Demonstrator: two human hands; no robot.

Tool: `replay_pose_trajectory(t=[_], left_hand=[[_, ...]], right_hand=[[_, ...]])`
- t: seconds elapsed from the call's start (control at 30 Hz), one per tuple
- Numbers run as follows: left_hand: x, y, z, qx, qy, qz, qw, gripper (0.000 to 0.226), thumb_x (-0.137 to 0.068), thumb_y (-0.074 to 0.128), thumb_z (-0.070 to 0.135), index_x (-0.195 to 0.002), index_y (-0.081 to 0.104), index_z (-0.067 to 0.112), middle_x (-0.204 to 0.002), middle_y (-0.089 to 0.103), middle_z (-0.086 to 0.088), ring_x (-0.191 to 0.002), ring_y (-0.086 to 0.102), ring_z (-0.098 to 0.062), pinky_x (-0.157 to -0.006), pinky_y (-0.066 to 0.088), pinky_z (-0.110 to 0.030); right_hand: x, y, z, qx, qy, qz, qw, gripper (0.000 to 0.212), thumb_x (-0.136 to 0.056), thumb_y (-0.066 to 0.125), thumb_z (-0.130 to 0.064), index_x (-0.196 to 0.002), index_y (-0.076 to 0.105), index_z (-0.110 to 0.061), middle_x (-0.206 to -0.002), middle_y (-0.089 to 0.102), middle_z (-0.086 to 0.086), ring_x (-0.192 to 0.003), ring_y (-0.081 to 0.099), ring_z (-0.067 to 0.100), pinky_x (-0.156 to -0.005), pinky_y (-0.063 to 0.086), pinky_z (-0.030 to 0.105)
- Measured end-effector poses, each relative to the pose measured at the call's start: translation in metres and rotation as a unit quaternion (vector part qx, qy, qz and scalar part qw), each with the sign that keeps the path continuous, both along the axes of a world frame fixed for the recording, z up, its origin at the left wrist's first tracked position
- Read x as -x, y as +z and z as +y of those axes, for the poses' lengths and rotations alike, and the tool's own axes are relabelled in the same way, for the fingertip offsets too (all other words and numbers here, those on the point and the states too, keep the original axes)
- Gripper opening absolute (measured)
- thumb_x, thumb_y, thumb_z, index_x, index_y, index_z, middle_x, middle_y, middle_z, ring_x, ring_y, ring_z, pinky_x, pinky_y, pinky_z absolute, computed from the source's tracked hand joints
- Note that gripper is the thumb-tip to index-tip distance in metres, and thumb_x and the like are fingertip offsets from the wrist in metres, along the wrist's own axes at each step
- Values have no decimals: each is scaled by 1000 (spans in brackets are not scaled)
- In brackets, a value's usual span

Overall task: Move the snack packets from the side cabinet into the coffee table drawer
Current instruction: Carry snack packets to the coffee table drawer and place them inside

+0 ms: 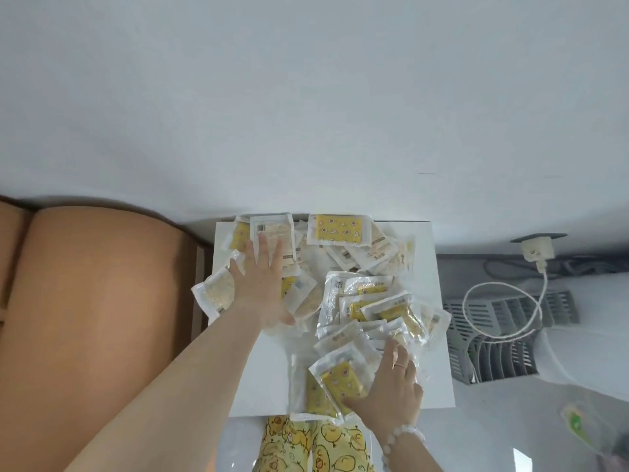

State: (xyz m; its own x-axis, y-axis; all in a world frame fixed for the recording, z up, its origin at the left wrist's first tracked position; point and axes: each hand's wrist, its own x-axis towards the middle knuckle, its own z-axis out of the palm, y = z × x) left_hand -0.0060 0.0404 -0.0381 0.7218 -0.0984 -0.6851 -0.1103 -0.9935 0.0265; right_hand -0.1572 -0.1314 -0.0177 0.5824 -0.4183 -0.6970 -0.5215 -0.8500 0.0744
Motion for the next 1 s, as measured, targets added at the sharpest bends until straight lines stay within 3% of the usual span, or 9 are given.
replay_pose_trajectory(t=[0.1,0.2,0.3,0.4,0.57,0.7,0.87,1.0], left_hand=[[-4,-22,-7,46,47,23,998,148,-56,83,55,-143,-33,24,-148,-39,-11,-141,-24,-39,-111,2,-62],[-5,-35,-10,65,57,11,996,152,-53,86,52,-142,-33,24,-149,-38,-13,-142,-20,-40,-112,17,-59],[-3,-37,-9,56,39,-14,998,150,-52,86,53,-146,-27,20,-153,-27,-17,-144,-9,-42,-110,30,-50],[0,-32,-11,58,35,-40,997,144,-54,85,51,-149,-17,18,-156,-11,-19,-143,8,-40,-109,34,-45],[11,-28,-18,70,60,-51,994,125,-67,83,37,-151,-7,22,-157,1,-15,-139,18,-38,-102,41,-42],[16,-27,-21,90,79,-59,991,114,-72,81,27,-152,1,23,-152,15,-13,-130,30,-34,-97,42,-39],[18,-25,-12,130,94,-53,986,99,-72,80,35,-149,19,23,-132,39,-11,-116,47,-31,-93,44,-38],[15,-23,-6,149,91,-72,982,69,-84,69,36,-141,34,18,-125,50,-10,-112,52,-28,-89,43,-35]], right_hand=[[1,-18,6,19,2,-29,999,118,-70,60,-72,-149,-6,-14,-156,6,5,-144,13,23,-112,27,32],[4,-30,10,22,-16,-68,997,110,-71,59,-71,-149,5,-16,-151,19,4,-141,19,22,-110,27,30],[7,-38,8,28,-31,-118,992,106,-62,71,-66,-145,25,-16,-141,36,5,-132,34,23,-105,32,34],[5,-41,3,-2,17,-101,995,96,-70,66,-64,-144,22,-21,-141,35,-1,-131,34,19,-105,29,31],[4,-45,2,-29,28,-104,994,79,-77,64,-57,-139,29,-21,-138,40,-2,-126,41,17,-104,31,28],[4,-48,2,-27,38,-108,993,65,-79,64,-55,-128,38,-22,-121,56,-6,-116,50,15,-96,33,26],[-3,-49,-3,-45,39,-90,994,49,-82,64,-49,-120,46,-23,-105,63,-5,-108,53,15,-90,32,26],[-8,-48,-3,-44,10,-83,996,35,-80,68,-46,-100,55,-21,-95,64,-4,-99,56,16,-86,29,26]])
